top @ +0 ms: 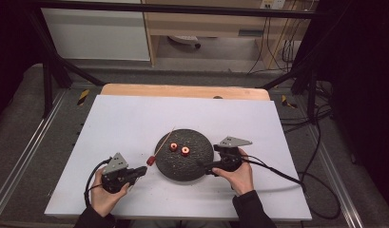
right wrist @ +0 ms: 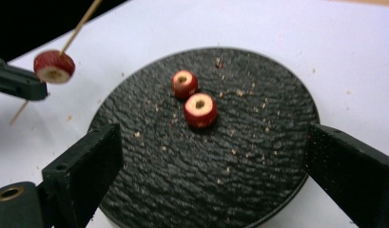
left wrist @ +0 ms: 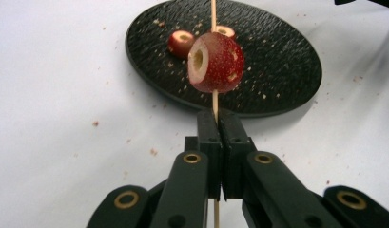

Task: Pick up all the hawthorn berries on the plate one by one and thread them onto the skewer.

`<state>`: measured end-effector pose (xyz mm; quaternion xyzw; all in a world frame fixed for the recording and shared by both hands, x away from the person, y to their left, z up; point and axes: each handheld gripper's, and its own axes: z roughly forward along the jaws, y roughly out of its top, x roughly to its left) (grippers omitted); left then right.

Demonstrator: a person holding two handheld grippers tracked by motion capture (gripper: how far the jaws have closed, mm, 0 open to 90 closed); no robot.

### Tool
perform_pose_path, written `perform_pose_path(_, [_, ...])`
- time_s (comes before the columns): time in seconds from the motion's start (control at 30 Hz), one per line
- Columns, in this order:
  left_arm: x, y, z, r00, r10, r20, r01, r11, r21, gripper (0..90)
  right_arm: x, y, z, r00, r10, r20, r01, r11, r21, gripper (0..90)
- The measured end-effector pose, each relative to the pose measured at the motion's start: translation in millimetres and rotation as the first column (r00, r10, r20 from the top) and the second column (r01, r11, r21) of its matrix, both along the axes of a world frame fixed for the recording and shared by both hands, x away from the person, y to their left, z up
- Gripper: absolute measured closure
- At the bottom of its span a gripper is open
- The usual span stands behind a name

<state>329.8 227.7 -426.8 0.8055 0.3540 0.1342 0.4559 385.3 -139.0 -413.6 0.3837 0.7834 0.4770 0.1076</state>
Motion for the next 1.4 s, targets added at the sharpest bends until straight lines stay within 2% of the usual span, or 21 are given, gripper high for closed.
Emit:
perform_pose_path(0.2, [-1.3, 8.9, -6.8, 0.9997, 0.010, -0.023, -0.010, 0.9999, 0.013, 88.4, 4.1, 2.0, 0.3, 0.9991, 0.013, -0.041, -0.015, 0.998, -0.061, 5.6])
perform_pose_path(0.4, [-4.3, 15.8, -8.0, 0.9996, 0.015, -0.023, -0.015, 0.9999, 0.004, 88.4, 10.7, 9.7, 5.1, 0.9974, 0.034, -0.063, -0.041, 0.994, -0.105, 5.4])
perform_pose_path(0.97, [-9.2, 25.3, -12.2, 0.9991, 0.021, -0.037, -0.021, 0.9998, 0.002, 88.4, 34.3, 39.4, 11.3, 0.9900, 0.059, -0.128, -0.082, 0.981, -0.176, 7.0])
perform_pose_path(1.4, [-8.4, 25.8, -12.4, 0.9989, 0.026, -0.040, -0.026, 0.9997, 0.002, 88.4, 58.8, 65.7, 19.6, 0.9840, 0.064, -0.166, -0.099, 0.972, -0.211, 16.1])
